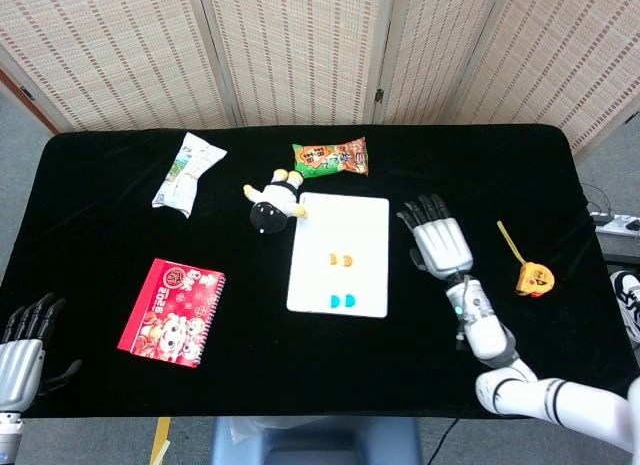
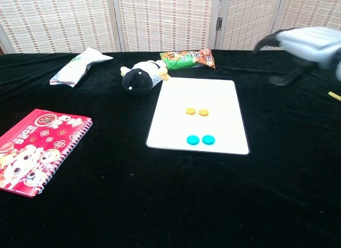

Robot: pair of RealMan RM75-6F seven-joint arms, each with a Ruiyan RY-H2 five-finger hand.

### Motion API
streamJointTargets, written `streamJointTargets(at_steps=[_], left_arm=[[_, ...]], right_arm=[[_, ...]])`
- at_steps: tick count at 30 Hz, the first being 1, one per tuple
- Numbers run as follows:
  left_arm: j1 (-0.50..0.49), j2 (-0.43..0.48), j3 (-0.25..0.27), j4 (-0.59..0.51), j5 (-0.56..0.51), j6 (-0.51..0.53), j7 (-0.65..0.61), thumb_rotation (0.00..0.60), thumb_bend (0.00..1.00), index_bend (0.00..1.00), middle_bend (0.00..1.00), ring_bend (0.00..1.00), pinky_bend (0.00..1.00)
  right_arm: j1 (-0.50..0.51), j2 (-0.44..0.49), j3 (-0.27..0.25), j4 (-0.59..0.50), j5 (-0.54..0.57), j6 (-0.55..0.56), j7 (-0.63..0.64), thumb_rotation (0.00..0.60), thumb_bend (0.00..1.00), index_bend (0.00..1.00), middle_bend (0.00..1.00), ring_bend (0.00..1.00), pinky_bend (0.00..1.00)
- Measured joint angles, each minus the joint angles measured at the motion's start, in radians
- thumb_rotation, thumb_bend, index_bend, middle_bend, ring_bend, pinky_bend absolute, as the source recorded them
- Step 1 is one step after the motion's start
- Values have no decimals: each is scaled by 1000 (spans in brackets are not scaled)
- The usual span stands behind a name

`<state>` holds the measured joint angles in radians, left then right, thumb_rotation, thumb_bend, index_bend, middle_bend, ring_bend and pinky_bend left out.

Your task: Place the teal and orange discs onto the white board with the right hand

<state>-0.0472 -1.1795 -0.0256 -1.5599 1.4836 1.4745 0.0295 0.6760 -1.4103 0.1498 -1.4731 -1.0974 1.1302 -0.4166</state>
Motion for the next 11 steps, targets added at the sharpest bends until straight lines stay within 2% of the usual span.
streamJointTargets(at_steps=[4,11], left_arm=[[-10,-10,-8,-8,11,7,18,600,269,0,0,61,0],[-26,-19,-17,-33,24,13,54,600,269,0,0,61,0]], right_arm=[[-122,116,-60,-67,-97,110,116,600,317,6,2,0,0],[-301,225,-150,-131,-242,300,252,600,317,0,0,0,0]])
